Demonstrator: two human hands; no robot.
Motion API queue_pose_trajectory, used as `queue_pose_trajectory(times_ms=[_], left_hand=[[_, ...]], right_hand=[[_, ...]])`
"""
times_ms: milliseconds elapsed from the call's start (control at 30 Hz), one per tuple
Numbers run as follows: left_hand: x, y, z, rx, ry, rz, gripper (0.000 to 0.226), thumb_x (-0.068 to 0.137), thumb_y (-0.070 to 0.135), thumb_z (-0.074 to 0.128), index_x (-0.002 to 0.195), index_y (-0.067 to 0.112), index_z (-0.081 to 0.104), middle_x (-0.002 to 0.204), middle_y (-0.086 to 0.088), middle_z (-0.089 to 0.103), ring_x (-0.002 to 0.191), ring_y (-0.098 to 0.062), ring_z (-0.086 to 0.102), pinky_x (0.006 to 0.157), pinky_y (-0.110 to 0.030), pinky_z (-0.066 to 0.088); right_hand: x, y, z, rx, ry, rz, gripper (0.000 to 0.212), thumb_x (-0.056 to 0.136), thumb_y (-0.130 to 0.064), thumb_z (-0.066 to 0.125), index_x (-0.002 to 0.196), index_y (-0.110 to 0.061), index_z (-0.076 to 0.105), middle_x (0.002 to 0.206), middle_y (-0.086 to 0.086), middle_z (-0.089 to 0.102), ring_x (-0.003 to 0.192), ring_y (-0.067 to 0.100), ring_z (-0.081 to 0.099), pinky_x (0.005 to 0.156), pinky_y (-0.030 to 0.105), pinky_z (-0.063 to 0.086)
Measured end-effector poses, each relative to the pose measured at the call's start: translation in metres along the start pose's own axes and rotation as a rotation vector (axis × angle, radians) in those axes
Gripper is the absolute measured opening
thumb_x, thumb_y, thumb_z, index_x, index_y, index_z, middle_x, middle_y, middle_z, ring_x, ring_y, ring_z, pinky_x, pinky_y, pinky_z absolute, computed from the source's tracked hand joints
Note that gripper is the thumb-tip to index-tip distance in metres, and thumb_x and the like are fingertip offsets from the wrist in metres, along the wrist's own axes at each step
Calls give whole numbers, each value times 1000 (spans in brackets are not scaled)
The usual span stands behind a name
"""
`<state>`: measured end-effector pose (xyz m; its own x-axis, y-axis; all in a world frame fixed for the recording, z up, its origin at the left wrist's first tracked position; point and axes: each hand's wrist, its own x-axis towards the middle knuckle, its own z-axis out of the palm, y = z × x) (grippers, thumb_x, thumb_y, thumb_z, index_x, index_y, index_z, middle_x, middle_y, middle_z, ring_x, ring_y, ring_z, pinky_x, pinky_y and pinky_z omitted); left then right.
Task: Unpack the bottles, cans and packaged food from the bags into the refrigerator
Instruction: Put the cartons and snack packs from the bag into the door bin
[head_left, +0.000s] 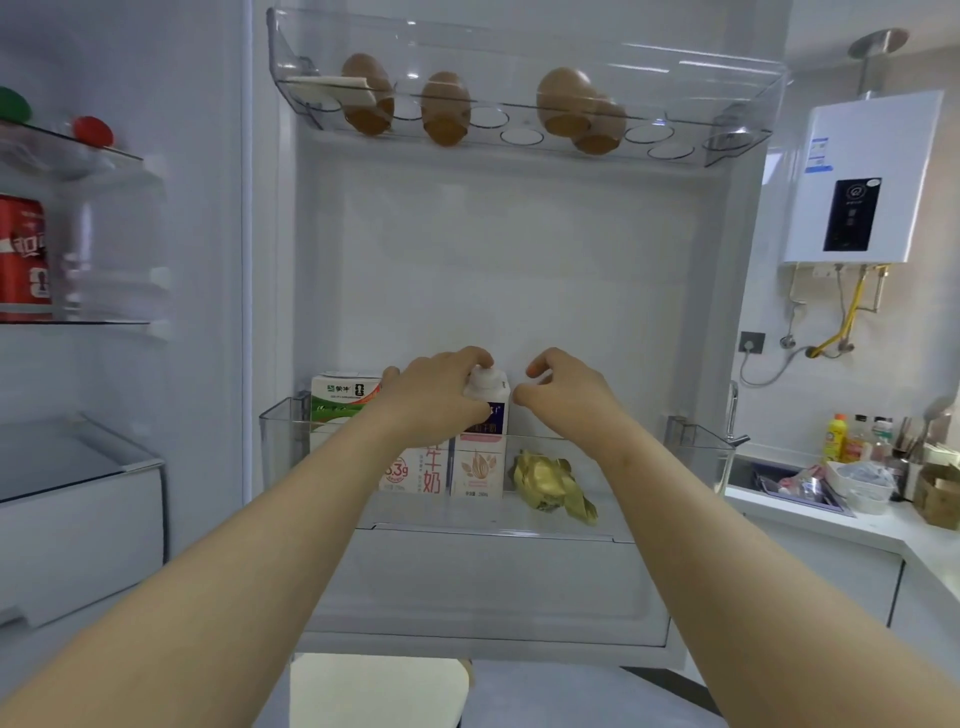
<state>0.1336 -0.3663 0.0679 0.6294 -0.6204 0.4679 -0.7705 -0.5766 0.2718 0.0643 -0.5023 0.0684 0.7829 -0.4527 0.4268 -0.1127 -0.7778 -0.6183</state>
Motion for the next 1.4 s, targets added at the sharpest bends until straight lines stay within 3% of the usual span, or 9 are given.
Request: queue_pose_trajectory(times_ms=[200,333,433,633,833,1067,1167,1300,1400], left_hand=[[-9,-1,0,-42,188,58,43,87,20,50,129,23,47,131,0,52,118,-22,47,99,-42,39],[-25,8,3,-76,323,109,36,89,18,49,125,21,52,132,3,51,122,-20,41,100,-34,35],[-38,17,7,-54,410,112,32,88,18,52,120,19,57,128,2,53,120,-22,40,97,-34,36],[-68,48,27,-36,561,319,32,77,26,48,96,10,68,92,-5,66,87,-29,58,77,-30,40],[-96,89,78,-97,394,466,31,77,32,47,93,14,68,85,0,66,78,-22,60,67,-27,40],[-121,137,167,-239,126,576,23,71,20,70,93,13,69,87,-2,67,82,-26,63,64,-32,47],[-139,166,205,-291,-5,649,24,73,18,72,96,13,69,91,-2,68,86,-27,63,69,-31,42],[-170,216,246,-391,-187,718,32,89,28,56,120,20,59,119,3,58,113,-18,47,90,-28,36],[-188,257,270,-469,-262,757,32,91,28,54,121,21,56,121,5,56,114,-17,44,91,-26,36]], right_hand=[[-15,-2,-4,51,201,-73,34,88,-29,53,120,-19,48,107,-2,51,95,17,52,75,30,42],[-31,4,-18,217,202,-93,33,88,-23,55,120,-20,48,114,0,51,96,15,50,72,25,38],[-54,11,-32,162,281,-186,35,88,-19,55,122,-19,47,121,-2,51,103,14,49,78,25,38],[-113,42,-46,-89,432,-313,39,85,-20,62,123,-17,53,122,-3,55,110,17,51,89,31,44],[-171,92,-51,-232,459,-165,40,83,-22,63,121,-18,55,120,-4,56,113,14,49,90,26,39],[-257,157,-52,-407,396,192,42,87,-28,59,128,-22,50,129,-8,51,120,10,44,93,18,29],[-302,180,-57,-446,384,387,42,88,-28,56,129,-24,48,132,-10,48,121,9,41,94,21,32],[-360,209,-72,-512,353,600,42,88,-29,54,129,-25,46,132,-10,48,120,12,42,96,26,35],[-395,229,-95,-540,366,722,41,88,-29,52,129,-26,47,132,-10,47,120,13,42,96,26,35]])
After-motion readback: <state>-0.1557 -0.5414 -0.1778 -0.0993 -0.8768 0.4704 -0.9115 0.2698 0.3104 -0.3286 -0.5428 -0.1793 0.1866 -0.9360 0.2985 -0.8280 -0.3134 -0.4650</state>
